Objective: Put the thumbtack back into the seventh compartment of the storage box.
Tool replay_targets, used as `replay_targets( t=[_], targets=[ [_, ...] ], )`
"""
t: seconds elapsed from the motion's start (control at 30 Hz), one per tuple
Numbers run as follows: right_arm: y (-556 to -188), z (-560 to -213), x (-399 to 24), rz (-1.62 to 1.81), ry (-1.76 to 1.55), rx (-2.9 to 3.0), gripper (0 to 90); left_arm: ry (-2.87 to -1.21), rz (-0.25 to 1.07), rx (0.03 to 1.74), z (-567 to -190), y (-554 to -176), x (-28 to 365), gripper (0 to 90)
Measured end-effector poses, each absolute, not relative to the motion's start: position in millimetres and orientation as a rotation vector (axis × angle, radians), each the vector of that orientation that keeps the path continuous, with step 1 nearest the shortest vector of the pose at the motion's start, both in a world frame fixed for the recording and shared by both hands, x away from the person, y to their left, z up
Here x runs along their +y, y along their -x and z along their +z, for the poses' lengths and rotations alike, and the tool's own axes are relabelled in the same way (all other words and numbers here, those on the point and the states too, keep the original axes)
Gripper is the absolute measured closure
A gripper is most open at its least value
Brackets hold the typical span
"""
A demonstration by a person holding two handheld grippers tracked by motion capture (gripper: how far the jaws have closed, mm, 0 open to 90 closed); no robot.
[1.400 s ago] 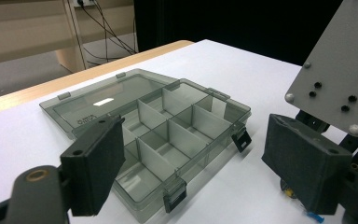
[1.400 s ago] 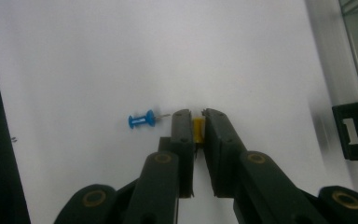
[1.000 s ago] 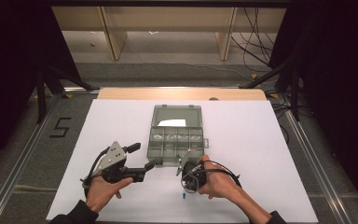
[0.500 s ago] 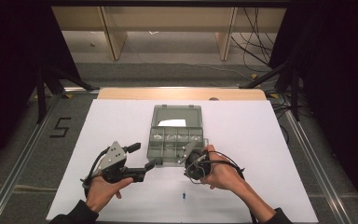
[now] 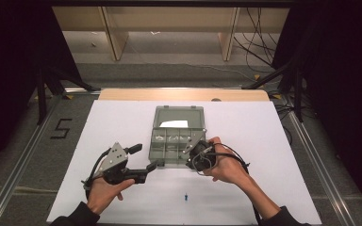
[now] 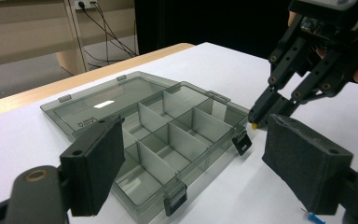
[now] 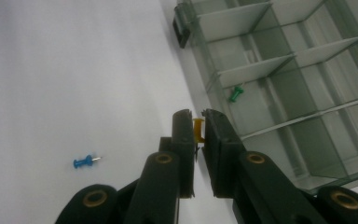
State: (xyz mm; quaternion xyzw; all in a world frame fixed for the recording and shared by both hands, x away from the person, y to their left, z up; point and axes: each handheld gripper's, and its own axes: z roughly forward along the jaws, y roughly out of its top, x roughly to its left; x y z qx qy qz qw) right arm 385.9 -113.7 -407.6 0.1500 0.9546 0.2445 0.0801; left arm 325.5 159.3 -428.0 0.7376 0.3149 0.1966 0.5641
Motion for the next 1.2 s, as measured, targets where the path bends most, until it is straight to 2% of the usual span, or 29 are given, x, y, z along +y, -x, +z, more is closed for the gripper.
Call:
replay_targets(
  t=[1.2],
  targets=[
    [-438,-417,-101,0.818,-0.531,2.753,83.1,-1.716,0.462,0.739,-427,-325,159,19.1]
  ],
)
